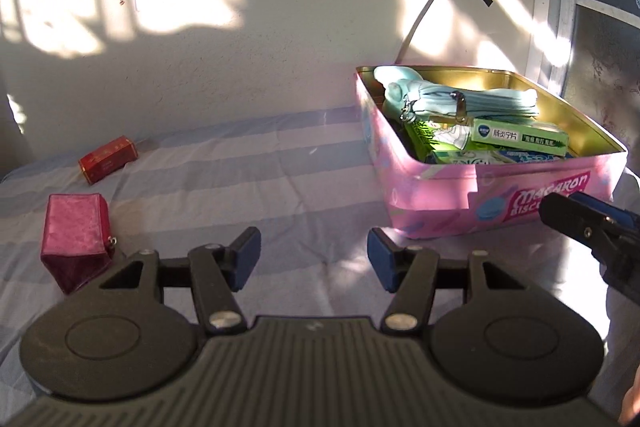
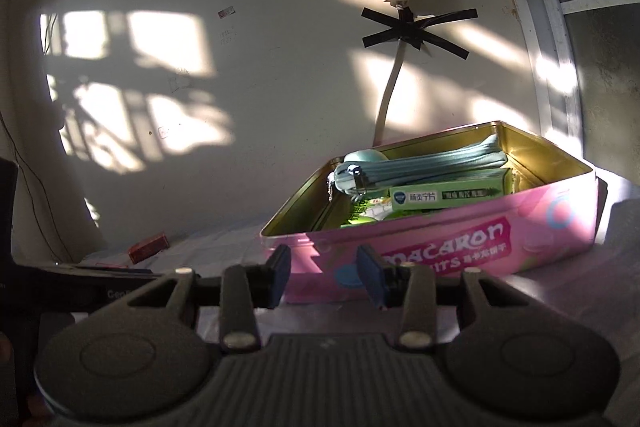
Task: Organize objects
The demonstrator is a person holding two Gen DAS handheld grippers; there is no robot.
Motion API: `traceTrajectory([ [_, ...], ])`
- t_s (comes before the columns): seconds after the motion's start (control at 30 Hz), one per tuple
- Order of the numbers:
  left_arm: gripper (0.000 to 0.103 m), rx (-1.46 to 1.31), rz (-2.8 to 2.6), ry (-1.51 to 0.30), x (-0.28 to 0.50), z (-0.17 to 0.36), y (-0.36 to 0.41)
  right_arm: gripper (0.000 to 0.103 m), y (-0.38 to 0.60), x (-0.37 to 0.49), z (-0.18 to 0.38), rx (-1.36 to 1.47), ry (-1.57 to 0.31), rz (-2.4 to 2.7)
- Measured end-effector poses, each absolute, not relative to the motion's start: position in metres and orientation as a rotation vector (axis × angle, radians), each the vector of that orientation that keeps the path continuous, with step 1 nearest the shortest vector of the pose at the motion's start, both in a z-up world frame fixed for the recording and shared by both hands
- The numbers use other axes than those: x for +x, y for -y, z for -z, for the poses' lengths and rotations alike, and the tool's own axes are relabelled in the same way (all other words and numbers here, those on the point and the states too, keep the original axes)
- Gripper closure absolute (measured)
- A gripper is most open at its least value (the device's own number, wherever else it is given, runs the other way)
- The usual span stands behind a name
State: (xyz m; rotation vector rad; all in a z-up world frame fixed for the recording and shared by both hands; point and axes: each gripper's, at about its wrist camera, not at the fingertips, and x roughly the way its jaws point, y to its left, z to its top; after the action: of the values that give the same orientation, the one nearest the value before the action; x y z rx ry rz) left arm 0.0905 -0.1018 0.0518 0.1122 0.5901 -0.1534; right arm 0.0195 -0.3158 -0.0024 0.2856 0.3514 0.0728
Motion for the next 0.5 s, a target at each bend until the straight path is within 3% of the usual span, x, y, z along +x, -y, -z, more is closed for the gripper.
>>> traceTrajectory([
  [0.5,0.041,0.078,0.042,-0.616,0.079,-0.016,0.021,0.065,0.24,0.041,0.018,0.18,-0.521,-0.117],
])
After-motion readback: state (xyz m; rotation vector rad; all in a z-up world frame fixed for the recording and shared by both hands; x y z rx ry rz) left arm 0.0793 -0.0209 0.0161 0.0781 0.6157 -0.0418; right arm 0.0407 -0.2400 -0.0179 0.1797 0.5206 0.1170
